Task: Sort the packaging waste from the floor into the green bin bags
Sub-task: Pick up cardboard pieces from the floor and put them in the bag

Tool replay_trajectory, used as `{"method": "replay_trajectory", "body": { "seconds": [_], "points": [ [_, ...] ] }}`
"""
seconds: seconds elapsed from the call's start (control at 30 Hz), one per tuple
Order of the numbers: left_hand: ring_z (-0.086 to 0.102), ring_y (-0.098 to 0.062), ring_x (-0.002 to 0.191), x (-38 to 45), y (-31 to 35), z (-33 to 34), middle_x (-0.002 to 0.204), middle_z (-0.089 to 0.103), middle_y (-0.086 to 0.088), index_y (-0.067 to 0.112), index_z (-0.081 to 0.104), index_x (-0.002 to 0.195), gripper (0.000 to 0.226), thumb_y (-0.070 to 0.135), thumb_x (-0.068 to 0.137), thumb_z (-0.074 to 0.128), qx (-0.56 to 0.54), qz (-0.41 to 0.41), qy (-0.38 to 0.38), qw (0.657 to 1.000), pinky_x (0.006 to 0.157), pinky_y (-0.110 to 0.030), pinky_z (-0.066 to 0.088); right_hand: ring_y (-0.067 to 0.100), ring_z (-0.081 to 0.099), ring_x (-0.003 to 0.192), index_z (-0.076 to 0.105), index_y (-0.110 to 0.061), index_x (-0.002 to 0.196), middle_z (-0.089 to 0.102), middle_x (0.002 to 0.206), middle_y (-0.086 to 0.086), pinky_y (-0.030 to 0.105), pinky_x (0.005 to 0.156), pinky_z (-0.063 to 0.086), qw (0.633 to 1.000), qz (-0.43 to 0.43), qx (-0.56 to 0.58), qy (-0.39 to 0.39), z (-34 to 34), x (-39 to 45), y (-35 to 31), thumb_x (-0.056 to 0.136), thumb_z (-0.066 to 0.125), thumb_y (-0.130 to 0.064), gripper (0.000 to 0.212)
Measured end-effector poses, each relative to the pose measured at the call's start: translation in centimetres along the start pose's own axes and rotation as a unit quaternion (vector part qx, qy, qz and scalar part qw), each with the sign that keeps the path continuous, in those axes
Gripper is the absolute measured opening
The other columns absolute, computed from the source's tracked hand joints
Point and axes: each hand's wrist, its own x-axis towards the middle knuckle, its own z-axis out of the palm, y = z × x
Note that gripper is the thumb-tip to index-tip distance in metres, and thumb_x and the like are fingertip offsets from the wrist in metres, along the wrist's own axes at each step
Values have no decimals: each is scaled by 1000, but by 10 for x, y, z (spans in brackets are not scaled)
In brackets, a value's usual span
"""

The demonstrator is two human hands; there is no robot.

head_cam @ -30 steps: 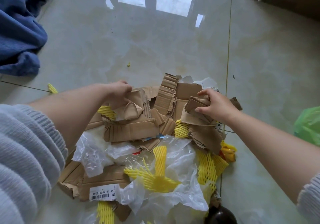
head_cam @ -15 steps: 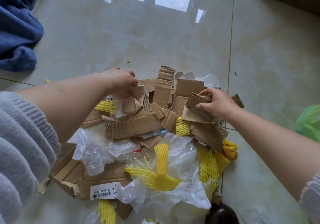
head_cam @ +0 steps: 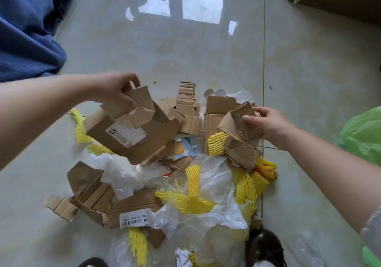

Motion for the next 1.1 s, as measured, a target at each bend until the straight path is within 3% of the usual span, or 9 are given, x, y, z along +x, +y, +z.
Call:
{"method": "replay_trajectory", "body": {
  "seconds": [0.1,0.2,0.27,0.43,0.53,0.67,0.87,1.0,1.1],
  "points": [
    [61,-12,65,-14,4,-27,76,67,0,15,65,89,16,26,79,72,-90,-10,-35,995,53,-22,45,18,65,82,61,-11,113,67,95,5,32,68,55,997,11,75,5,-16,-8,9,85,63,-10,29],
    [70,-13,77,-21,12,-36,86,74,0,18,66,97,68,53,43,86,-320,-30,-62,945,58,-21,55,17,68,79,58,-4,118,68,97,8,29,59,57,992,27,119,27,-28,-12,22,84,64,-10,35],
    [71,-7,77,-18,22,-27,85,75,7,21,65,97,83,57,25,88,-404,-21,-63,912,58,-21,57,12,70,70,60,-4,113,71,88,5,26,56,58,989,41,137,20,-31,-15,34,85,63,-9,28],
    [60,-12,86,8,51,20,92,65,6,25,58,97,9,24,89,57,-579,-79,-12,812,71,-35,51,17,66,82,61,-6,102,67,95,11,28,68,58,991,69,110,-37,-20,-25,57,87,60,-8,15],
    [59,-10,83,28,69,52,92,63,6,26,55,96,9,19,91,56,-629,-148,31,762,67,-33,46,30,65,99,57,-7,113,65,109,17,46,88,53,996,78,27,-29,-16,-22,70,82,68,-13,33],
    [59,-11,74,55,84,79,91,62,1,24,53,106,19,16,90,59,-654,-223,104,715,52,-29,51,24,65,93,61,-18,109,67,102,6,42,85,55,989,28,-147,-2,-14,-16,78,76,75,-25,36],
    [60,-19,69,92,82,97,110,63,-5,14,52,124,40,20,86,64,-618,-252,172,724,43,-22,46,16,57,83,58,-23,97,64,93,-2,24,61,43,949,-36,-313,5,-15,-12,74,76,74,-32,29],
    [64,-28,99,108,72,107,116,64,-11,13,55,121,43,21,81,69,-597,-280,183,729,84,-42,55,14,56,87,57,-24,101,61,99,-1,21,63,43,942,-44,-334,1,-13,-8,74,75,75,-35,33],
    [64,-30,98,122,58,117,114,65,-13,12,57,118,45,22,76,71,-598,-296,182,722,87,-46,55,14,57,90,56,-24,106,60,101,-2,23,69,46,941,-41,-337,-6,-12,-6,72,75,74,-36,38]
  ]
}}
